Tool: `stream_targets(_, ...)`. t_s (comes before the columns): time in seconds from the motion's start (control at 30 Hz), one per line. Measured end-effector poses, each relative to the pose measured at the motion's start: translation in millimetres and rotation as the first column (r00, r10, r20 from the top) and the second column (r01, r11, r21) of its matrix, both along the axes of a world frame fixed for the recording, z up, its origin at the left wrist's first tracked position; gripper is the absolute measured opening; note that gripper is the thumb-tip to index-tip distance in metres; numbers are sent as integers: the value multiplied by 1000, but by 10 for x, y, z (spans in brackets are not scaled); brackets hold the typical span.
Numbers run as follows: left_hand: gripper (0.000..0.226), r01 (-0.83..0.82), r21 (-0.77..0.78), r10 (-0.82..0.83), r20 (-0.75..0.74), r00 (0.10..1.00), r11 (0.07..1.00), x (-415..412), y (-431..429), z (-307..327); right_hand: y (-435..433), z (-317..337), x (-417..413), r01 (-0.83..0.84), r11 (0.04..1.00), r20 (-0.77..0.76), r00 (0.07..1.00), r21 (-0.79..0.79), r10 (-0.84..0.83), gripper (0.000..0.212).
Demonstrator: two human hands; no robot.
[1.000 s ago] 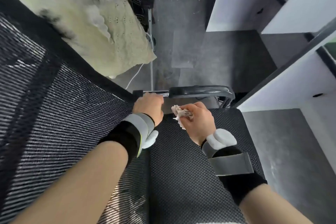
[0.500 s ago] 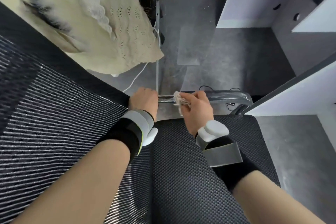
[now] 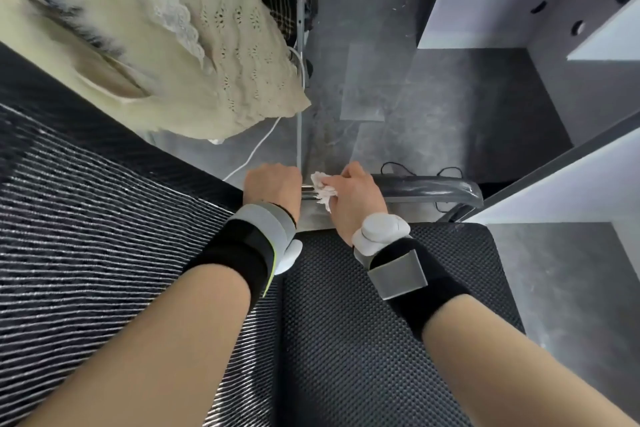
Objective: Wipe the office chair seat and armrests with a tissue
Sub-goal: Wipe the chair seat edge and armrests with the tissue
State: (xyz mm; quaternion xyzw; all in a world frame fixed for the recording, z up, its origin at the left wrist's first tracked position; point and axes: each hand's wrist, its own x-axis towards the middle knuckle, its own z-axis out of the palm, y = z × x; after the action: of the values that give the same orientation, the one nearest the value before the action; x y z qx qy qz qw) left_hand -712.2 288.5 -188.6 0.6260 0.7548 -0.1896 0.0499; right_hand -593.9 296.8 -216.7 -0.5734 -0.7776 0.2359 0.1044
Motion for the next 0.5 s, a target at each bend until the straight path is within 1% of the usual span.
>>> stream_targets(0.1, 21, 33, -21, -33, -27, 999, 999, 61, 15, 1, 4, 2, 61, 61, 998, -49, 997, -11, -62, 44)
stream_targets(0.23, 17, 49, -22, -50, -12, 999, 999, 78, 24, -34, 102, 55, 210, 149, 982, -49, 987, -115, -155, 24)
stream_targets(0.3, 23, 46, -12, -45, 2, 999, 999, 139, 13, -39, 169, 97, 361, 212, 967, -44, 975, -139, -219, 28)
stream_targets(0.37, 30, 50, -15, -50, -6, 999, 999, 207, 10, -31, 203, 122, 521, 213, 969, -21, 976, -126, -217, 28)
stream_targets(0.5, 40, 67, -98, -77, -101, 992, 993, 277, 34, -39, 215, 99, 811, 261, 961, 58, 965, -88, -257, 27)
